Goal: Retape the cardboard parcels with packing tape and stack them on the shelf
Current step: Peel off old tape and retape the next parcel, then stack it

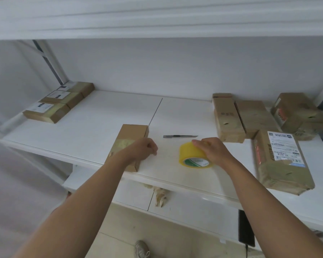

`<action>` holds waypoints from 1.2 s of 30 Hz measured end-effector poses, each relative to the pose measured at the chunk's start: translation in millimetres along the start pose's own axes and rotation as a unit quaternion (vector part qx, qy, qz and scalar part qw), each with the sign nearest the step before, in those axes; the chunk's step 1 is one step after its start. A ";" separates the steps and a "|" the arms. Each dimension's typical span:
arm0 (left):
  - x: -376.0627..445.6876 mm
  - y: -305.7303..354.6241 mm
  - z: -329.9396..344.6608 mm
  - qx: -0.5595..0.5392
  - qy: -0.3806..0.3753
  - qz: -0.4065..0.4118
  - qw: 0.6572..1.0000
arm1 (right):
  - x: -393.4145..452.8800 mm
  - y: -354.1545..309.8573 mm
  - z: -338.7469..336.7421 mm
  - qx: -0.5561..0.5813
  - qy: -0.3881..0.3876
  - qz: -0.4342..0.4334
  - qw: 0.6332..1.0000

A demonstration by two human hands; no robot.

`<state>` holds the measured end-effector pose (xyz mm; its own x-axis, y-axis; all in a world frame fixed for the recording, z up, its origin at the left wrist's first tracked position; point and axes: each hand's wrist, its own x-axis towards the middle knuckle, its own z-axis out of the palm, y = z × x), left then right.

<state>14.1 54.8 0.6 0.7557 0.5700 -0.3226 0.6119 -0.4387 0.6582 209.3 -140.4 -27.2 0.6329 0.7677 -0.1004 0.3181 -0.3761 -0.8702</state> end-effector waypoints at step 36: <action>24.1 -118.4 -87.0 -0.262 0.170 0.052 0.948 | 61.5 -119.8 102.9 -0.073 0.087 -0.008 0.994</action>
<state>-60.4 180.9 -26.0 0.6318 0.7730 -0.0578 0.2700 -0.1496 0.9511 137.5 5.3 21.2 0.7345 0.6785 0.0091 0.4205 -0.4446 -0.7909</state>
